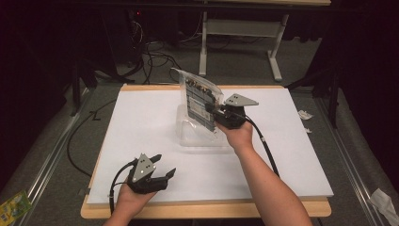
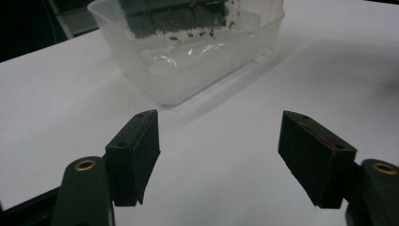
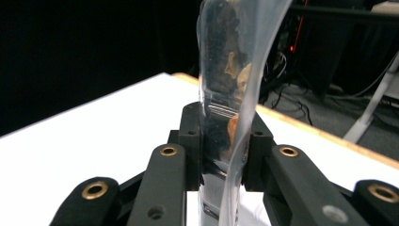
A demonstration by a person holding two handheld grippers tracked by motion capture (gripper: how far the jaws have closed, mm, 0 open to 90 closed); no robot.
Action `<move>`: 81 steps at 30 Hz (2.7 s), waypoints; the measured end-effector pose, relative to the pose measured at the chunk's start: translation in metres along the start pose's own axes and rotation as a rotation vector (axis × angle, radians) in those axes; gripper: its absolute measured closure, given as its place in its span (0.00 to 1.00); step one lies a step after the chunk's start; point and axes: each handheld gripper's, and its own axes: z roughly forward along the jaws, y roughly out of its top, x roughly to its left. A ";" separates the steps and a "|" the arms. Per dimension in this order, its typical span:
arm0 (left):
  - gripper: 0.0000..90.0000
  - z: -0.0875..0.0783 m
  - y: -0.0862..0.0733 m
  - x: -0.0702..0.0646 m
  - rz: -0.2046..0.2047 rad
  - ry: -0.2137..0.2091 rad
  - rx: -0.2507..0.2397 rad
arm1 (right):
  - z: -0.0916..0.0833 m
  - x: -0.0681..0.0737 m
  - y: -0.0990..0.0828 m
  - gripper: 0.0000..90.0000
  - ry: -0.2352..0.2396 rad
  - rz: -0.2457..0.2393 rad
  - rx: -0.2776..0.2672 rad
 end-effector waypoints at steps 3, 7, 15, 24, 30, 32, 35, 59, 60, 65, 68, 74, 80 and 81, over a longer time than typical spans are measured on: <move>0.33 0.000 0.000 0.000 0.001 0.000 0.001 | 0.000 0.001 -0.007 0.85 -0.007 0.004 0.015; 0.33 0.001 0.000 0.000 -0.001 -0.004 0.002 | -0.002 -0.002 -0.014 0.85 -0.006 0.017 0.023; 0.33 0.003 0.000 -0.002 0.005 -0.010 0.008 | -0.010 -0.006 -0.032 0.84 0.001 0.061 0.026; 0.33 0.005 0.000 -0.003 0.006 -0.021 0.016 | -0.008 -0.006 -0.030 0.83 -0.009 0.060 0.047; 0.33 0.004 0.000 -0.002 0.003 -0.019 0.015 | -0.006 -0.012 -0.026 0.77 -0.012 0.078 0.077; 0.33 0.004 0.000 -0.002 0.000 -0.021 0.014 | -0.006 -0.014 -0.026 0.73 -0.008 0.092 0.078; 0.33 0.004 0.000 -0.002 0.001 -0.021 0.015 | -0.006 -0.014 -0.026 0.66 -0.002 0.096 0.078; 0.33 0.003 0.000 -0.002 0.007 -0.027 0.013 | -0.039 -0.021 -0.020 0.10 0.006 0.162 0.059; 0.33 0.003 0.000 -0.002 0.007 -0.027 0.013 | -0.043 -0.021 -0.021 0.08 0.004 0.158 0.055; 0.32 0.002 0.000 -0.002 0.001 -0.021 0.007 | -0.068 -0.019 -0.028 0.02 -0.007 0.146 0.044; 0.32 0.002 0.000 -0.001 -0.009 -0.022 0.008 | -0.085 -0.018 -0.032 0.01 -0.012 0.136 0.042; 0.31 0.002 0.001 -0.002 -0.019 -0.024 0.006 | -0.124 -0.014 -0.043 0.01 -0.014 0.123 0.037; 0.30 0.002 0.002 -0.006 -0.021 -0.028 0.005 | -0.164 -0.009 -0.061 0.00 -0.031 0.123 0.003; 0.30 0.002 0.002 -0.006 -0.022 -0.028 0.003 | -0.171 -0.008 -0.065 0.00 -0.036 0.122 0.003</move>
